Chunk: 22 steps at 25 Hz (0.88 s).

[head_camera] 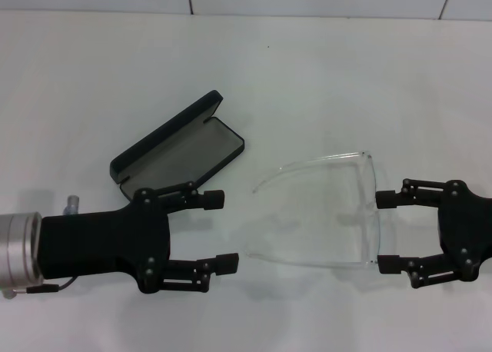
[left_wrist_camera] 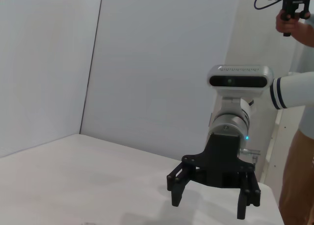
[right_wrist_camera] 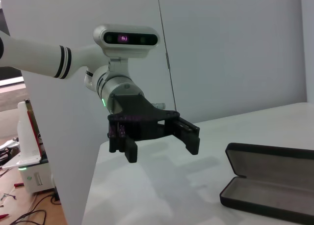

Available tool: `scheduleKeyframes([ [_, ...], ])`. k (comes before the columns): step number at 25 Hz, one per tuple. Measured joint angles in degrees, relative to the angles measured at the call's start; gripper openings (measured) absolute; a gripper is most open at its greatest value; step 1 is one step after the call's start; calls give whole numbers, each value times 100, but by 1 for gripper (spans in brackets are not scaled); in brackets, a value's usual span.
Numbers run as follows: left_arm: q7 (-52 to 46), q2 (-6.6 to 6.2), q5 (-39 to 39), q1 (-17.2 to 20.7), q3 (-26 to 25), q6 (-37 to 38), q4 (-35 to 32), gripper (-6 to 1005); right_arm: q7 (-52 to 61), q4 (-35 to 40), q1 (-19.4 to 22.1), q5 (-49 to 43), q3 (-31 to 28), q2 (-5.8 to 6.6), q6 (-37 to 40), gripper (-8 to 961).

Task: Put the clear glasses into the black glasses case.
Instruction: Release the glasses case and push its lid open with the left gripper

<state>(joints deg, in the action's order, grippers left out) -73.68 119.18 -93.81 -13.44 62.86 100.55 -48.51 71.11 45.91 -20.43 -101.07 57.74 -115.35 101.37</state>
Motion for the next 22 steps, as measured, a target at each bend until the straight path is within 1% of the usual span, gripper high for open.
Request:
scheduleKeyframes([
  [5,34,12,-1,26,-181,2,0,888,6,-3,-4,0,19,-5,-2,872],
  [11,101,29,62,43,-228,10,-4,888,13,-10,0,0,-4,-6,-4,872],
  [14,-101,36,283,0,-411,10,-30,888,14,-86,-16,1,-5,-12,-4,873],
  [16,-594,37,477,-73,-597,-6,-192,888,15,-145,-42,1,-7,-14,-5,873],
  [18,-1206,35,500,-160,-681,-110,-466,888,16,-189,-55,2,-8,-14,-9,873],
  [19,-1674,28,429,-232,-709,-228,-717,888,17,-201,-57,3,-9,-14,-14,873],
  [20,-2340,16,224,-328,-723,-431,-1048,888,17,-216,-62,4,-9,-15,-29,873],
  [22,-3345,7,-264,-495,-724,-754,-1587,888,17,-254,-80,5,-9,-15,-54,873],
])
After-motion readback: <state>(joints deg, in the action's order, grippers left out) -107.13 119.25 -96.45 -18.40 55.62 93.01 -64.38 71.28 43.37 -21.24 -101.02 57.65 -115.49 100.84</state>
